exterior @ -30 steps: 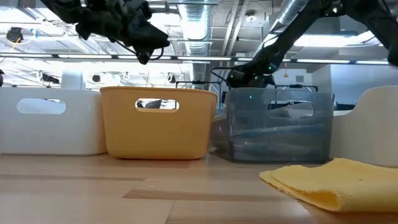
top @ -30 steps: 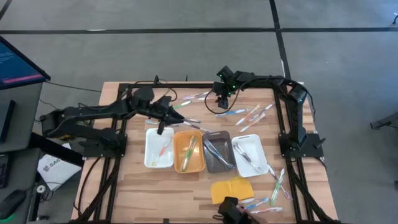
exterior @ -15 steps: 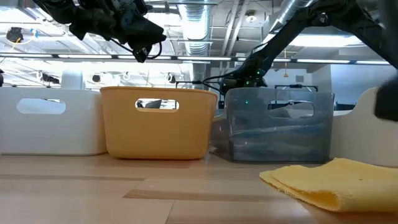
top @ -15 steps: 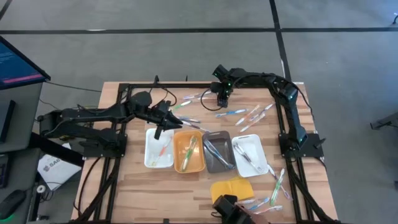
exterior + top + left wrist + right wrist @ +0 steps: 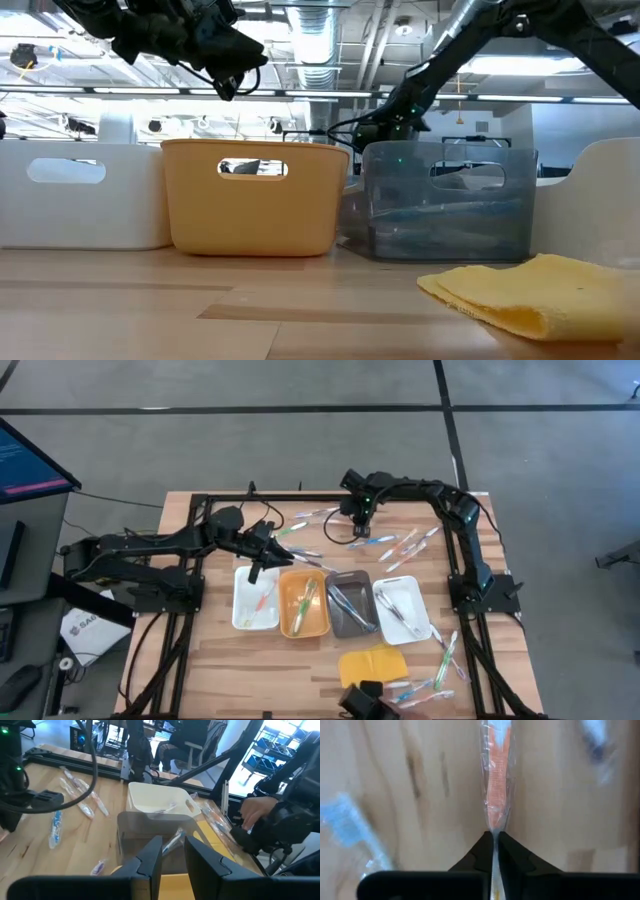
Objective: Pick & Place Toothbrushes
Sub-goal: Put the orange toothbrush into the left white bin
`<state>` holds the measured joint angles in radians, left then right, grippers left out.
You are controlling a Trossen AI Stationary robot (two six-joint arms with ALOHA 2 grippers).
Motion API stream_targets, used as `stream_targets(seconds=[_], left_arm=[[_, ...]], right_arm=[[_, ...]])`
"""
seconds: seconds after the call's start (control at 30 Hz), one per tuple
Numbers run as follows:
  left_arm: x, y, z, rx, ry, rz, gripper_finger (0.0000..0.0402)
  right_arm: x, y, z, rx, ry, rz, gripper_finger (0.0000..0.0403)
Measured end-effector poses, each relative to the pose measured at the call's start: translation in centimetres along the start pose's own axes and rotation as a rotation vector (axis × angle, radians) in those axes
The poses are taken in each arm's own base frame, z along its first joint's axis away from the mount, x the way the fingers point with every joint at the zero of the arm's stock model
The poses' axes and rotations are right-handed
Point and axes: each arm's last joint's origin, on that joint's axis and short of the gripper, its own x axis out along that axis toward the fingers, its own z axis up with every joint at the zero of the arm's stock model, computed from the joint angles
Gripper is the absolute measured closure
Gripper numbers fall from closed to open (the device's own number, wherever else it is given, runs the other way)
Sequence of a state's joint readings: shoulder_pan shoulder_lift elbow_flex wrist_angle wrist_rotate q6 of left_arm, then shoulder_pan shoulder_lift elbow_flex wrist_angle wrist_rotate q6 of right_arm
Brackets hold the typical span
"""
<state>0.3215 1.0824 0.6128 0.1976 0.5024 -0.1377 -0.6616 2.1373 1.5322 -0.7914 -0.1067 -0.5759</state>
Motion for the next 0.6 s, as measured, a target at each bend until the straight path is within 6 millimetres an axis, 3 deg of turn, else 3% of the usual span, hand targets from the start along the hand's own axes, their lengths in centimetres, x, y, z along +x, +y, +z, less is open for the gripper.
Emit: stream_targets(seconds=[0.33,0.6], left_arm=[[0.1,0.2,-0.1,0.090,-0.001,0.064,0.0325],[0.5,1.4,-0.4,0.376,0.056,0.396,0.0325]], right_arm=[[-5.8,3.4,1.5,-0.026,-0.080,-0.058,0.0402],[-10.5,7.2,2.5,0.022,-0.195,-0.073,0.0403]])
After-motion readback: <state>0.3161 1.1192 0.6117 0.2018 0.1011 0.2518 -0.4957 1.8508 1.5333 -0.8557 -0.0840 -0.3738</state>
